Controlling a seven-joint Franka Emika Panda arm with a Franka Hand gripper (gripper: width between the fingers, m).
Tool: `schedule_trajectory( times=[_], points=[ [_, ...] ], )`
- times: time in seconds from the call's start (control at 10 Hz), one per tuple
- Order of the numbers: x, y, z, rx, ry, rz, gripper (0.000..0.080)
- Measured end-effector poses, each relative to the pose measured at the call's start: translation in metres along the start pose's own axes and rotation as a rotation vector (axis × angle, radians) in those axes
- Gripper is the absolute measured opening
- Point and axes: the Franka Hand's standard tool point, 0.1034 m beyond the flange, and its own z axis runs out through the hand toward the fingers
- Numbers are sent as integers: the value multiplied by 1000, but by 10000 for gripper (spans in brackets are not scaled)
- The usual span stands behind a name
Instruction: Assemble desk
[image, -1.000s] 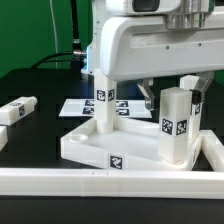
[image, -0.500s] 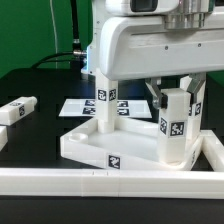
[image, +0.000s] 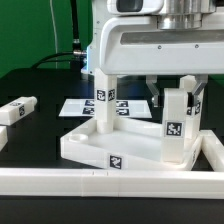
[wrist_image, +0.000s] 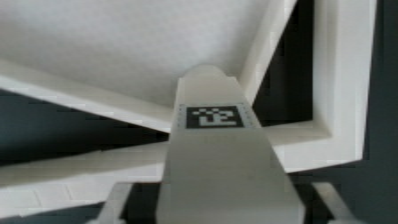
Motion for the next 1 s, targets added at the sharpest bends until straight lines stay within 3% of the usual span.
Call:
schedule_trajectory(
  times=[0.7, 1.0],
  points=[
    [-1, 1, 1, 23, 1, 635, 289],
    [-3, -9, 2, 24, -3, 943, 290]
  ],
)
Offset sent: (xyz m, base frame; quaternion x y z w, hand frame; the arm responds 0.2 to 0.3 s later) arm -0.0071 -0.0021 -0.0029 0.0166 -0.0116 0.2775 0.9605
